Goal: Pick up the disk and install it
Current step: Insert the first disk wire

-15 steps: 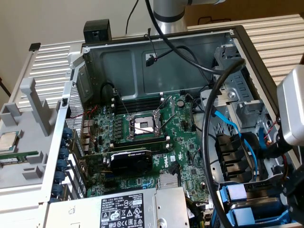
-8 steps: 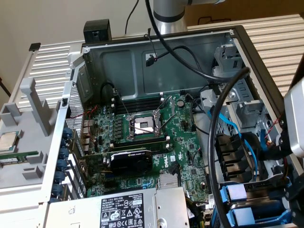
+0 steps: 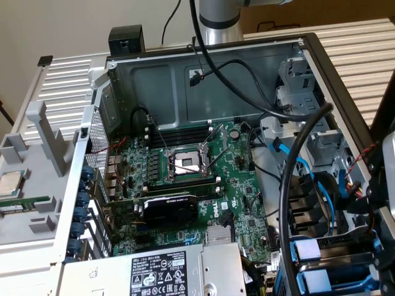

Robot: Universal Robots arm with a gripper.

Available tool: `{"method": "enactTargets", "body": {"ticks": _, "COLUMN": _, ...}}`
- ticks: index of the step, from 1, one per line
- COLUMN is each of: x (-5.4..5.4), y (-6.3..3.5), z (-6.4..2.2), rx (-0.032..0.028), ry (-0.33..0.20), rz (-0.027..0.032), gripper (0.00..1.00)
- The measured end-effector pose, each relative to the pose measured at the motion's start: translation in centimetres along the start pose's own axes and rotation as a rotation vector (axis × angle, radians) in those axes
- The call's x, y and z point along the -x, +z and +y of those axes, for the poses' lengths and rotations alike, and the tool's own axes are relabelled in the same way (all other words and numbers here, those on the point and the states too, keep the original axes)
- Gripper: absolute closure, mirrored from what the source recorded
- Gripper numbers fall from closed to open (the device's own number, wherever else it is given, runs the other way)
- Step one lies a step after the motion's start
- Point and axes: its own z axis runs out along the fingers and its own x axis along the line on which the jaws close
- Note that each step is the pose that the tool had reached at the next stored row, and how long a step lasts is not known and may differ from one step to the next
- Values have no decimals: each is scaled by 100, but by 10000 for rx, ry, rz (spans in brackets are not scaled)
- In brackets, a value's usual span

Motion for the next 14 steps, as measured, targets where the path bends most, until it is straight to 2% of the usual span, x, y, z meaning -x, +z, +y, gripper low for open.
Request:
{"method": "enactTargets", "body": {"ticks": 6, "x": -17, "y": 14, "z": -25, "rx": 120, "ry": -146, "rz": -264, "gripper": 50}}
{"method": "enactTargets", "body": {"ticks": 8, "x": -25, "y": 14, "z": -42, "rx": 161, "ry": -160, "rz": -311, "gripper": 50}}
{"method": "enactTargets", "body": {"ticks": 11, "x": -32, "y": 9, "z": -84, "rx": 232, "ry": -148, "rz": -339, "gripper": 50}}
{"method": "enactTargets", "body": {"ticks": 14, "x": -52, "y": 19, "z": -96, "rx": 308, "ry": -182, "rz": -427, "gripper": 50}}
